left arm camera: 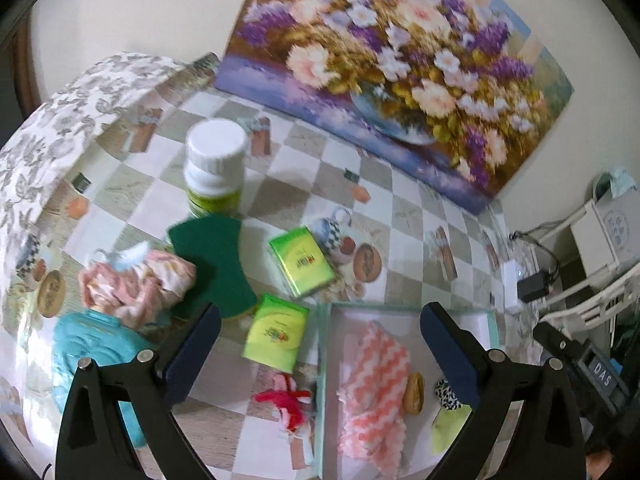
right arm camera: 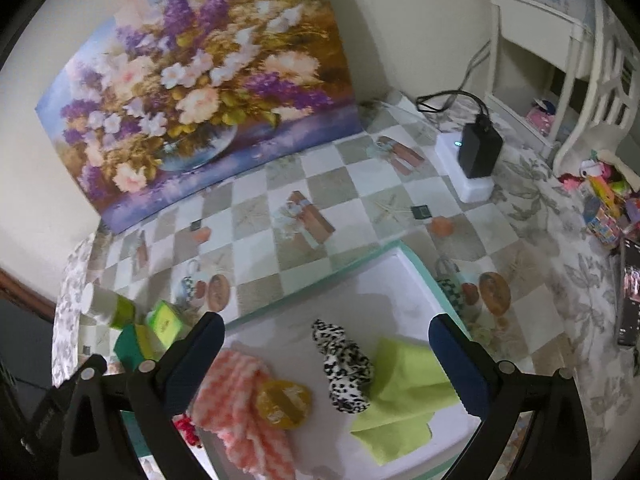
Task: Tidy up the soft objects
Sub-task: 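Move both grippers back from the box toward the remaining items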
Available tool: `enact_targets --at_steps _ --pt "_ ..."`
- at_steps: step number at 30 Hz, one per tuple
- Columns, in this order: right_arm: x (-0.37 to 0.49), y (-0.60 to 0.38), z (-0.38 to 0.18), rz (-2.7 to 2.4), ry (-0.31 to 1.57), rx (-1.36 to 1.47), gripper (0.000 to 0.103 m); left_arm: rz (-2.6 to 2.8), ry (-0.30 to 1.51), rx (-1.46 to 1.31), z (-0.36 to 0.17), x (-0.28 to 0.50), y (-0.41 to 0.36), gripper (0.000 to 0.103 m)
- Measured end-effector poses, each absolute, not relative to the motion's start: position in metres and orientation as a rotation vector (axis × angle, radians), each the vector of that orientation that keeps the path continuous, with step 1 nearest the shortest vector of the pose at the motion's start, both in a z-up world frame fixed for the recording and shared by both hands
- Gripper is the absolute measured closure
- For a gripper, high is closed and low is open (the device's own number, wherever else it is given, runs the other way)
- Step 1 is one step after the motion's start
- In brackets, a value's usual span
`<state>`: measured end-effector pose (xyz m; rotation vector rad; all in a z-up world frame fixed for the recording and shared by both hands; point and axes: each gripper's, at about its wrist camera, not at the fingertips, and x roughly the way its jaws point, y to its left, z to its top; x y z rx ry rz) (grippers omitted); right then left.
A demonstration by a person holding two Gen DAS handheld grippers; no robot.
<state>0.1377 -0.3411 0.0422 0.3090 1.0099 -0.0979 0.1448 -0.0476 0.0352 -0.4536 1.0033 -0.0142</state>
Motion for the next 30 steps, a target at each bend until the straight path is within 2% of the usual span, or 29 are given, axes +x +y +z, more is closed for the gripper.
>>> enact_targets --at_steps 11,16,30 --pt "0.138 -0.300 0.054 0.032 1.010 0.286 0.000 0.235 0.967 -0.399 0.059 0.125 0.031 0.003" --pt "0.138 -0.277 0.057 0.074 1.020 0.254 0.000 0.327 0.940 -0.460 0.060 0.110 0.071 0.003" --pt "0.139 -0.198 0.046 0.208 1.043 0.170 0.000 0.378 0.973 -0.494 0.044 0.101 0.115 0.003"
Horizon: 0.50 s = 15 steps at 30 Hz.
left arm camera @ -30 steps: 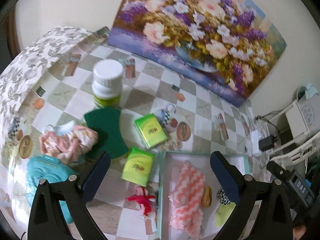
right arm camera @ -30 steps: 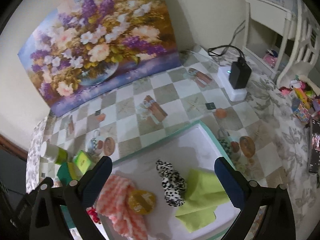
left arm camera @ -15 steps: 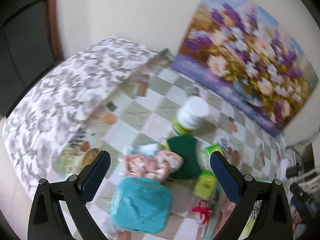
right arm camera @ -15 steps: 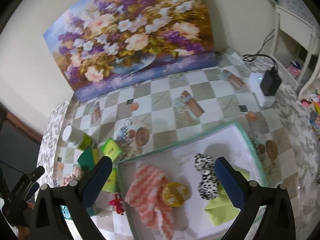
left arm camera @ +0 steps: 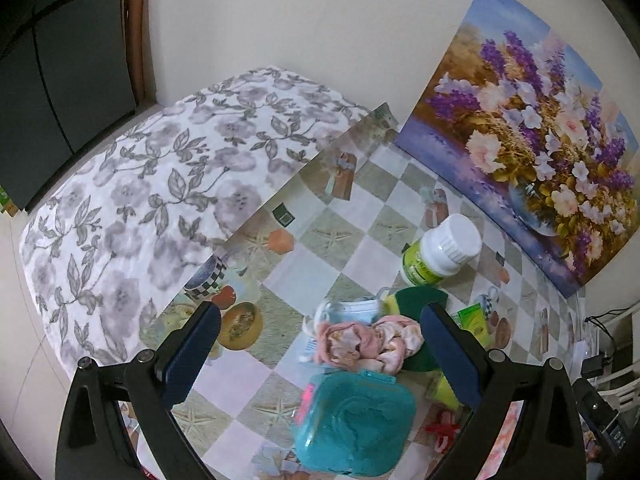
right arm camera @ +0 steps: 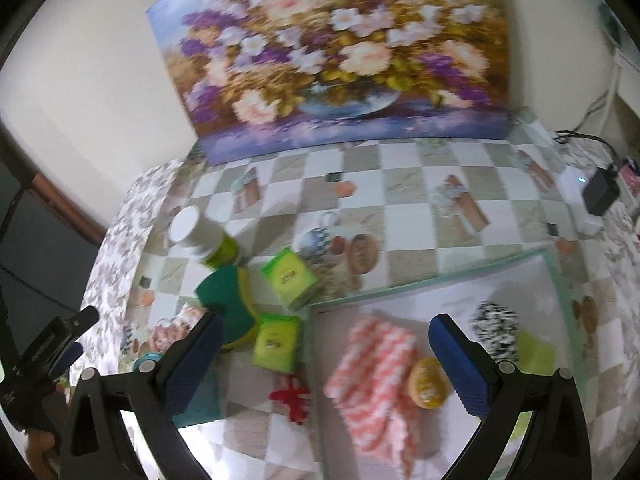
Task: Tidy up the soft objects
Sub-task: 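Move both grippers back from the box toward the remaining items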
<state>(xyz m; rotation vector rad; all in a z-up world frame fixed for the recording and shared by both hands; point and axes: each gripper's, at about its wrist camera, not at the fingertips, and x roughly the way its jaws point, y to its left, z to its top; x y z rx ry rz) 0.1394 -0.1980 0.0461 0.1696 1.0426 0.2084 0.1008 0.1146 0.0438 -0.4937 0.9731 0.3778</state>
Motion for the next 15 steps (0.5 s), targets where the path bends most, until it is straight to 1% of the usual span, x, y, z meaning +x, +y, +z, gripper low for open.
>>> enact_targets --at_steps 9,15 --pt "0.144 -0.148 0.012 0.311 1.121 0.129 0.000 0.303 1.000 -0.486 0.024 0.115 0.122 0.003" --pt "0.146 -0.122 -0.021 0.365 1.197 0.096 0.000 0.225 1.109 -0.501 0.003 0.130 0.124 0.003"
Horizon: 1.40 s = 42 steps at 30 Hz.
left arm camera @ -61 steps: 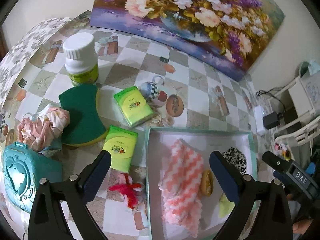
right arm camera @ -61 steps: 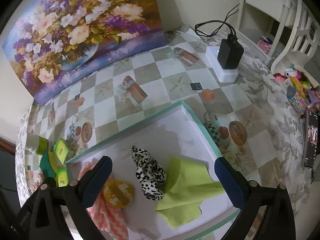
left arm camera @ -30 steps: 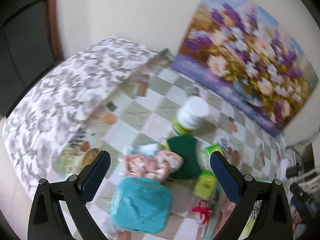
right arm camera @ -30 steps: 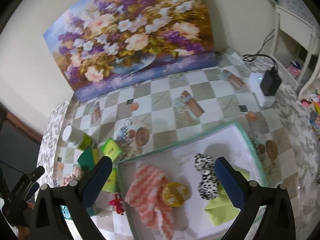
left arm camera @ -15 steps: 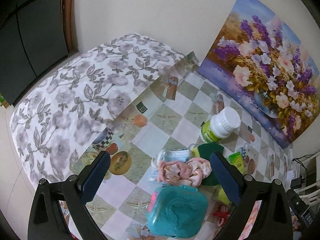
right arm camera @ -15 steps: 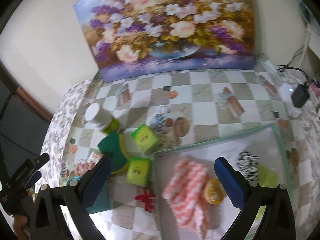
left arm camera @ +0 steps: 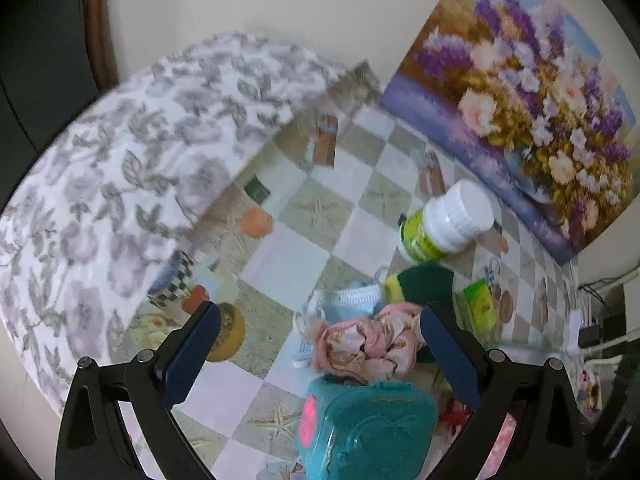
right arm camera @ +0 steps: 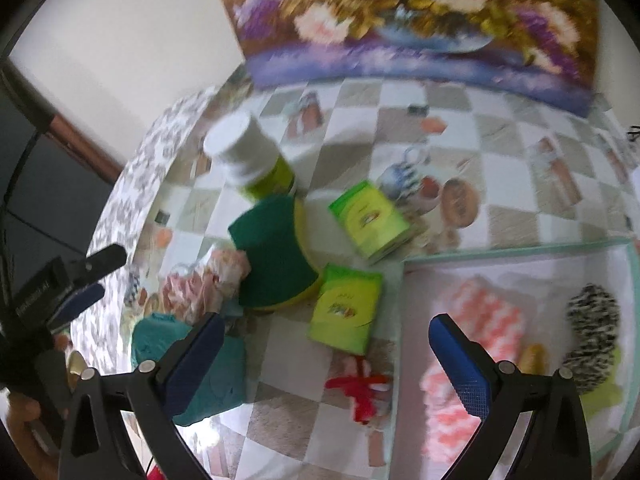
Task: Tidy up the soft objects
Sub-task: 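Move both grippers back from the box toward the remaining items, then grasp pink floral scrunchie with left gripper while right gripper grasps white tube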
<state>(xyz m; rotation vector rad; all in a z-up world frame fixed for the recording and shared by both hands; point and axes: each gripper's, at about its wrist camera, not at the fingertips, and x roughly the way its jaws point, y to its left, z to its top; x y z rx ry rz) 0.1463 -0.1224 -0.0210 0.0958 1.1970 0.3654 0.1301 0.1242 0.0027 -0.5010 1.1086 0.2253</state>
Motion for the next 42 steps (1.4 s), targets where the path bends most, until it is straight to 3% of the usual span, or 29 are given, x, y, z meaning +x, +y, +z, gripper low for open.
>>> enact_targets --at_steps 2,15,23,25,32,34,42 --pt "0.147 -0.116 -0.032 0.381 1.220 0.092 0.000 0.197 1.142 -0.511 -0.006 0.134 0.125 0.003" --pt "0.154 -0.107 -0.067 0.389 1.283 0.069 0.026 0.097 1.223 -0.556 -0.035 0.146 0.123 0.006" --pt "0.156 -0.105 -0.072 0.392 1.290 0.067 0.030 0.045 1.262 -0.587 -0.048 0.151 0.118 0.033" --pt "0.156 -0.104 -0.072 0.392 1.290 0.063 0.030 0.036 1.269 -0.590 -0.050 0.152 0.117 0.045" --pt "0.157 -0.104 -0.073 0.385 1.301 0.064 0.035 0.022 1.269 -0.573 -0.050 0.153 0.113 0.068" --pt "0.158 -0.105 -0.073 0.383 1.304 0.073 0.036 0.024 1.261 -0.576 -0.049 0.152 0.113 0.079" --pt "0.157 -0.101 -0.079 0.367 1.306 0.045 0.036 0.020 1.240 -0.562 -0.044 0.151 0.113 0.089"
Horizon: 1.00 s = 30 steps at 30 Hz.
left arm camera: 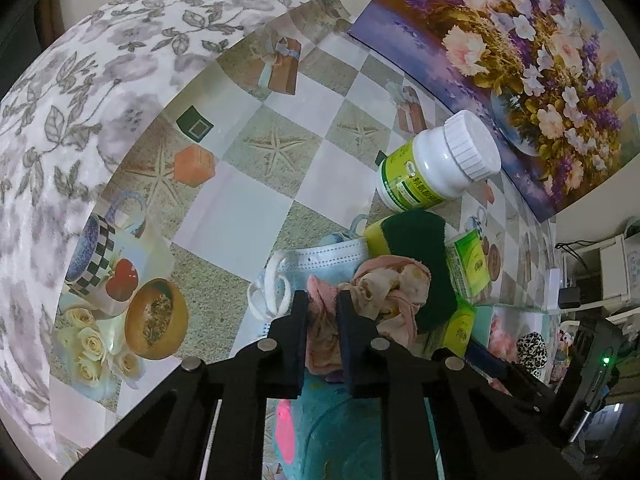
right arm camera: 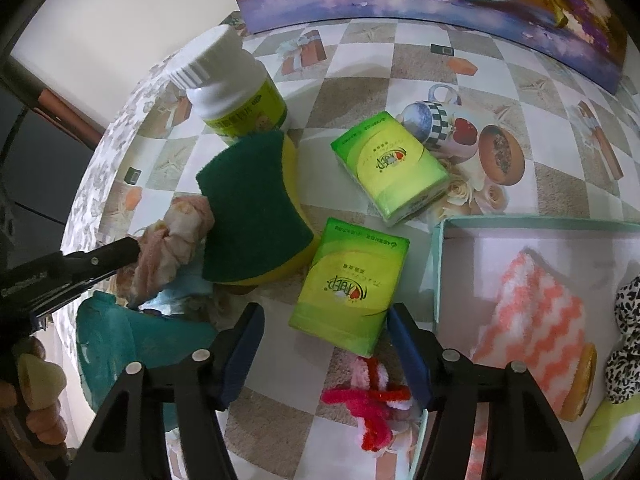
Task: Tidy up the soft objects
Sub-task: 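Grasp pink floral scrunchie with left gripper while right gripper grasps white tube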
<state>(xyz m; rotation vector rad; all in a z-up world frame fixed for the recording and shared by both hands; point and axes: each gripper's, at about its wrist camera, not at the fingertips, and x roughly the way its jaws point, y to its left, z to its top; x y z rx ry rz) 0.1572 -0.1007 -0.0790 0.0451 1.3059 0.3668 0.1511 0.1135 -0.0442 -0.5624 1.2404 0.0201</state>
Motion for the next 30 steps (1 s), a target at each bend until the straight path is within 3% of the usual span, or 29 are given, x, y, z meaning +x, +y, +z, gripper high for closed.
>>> enact_targets --at_steps 6,30 --pt "0.158 -0.094 -0.085 0.330 1.305 -0.023 0.046 0.022 1.234 -0.551 -0.043 0.151 0.112 0.091" --pt "0.156 -0.113 -0.063 0.351 1.257 0.026 0.048 0.033 1.144 -0.513 -0.017 0.149 0.106 0.094"
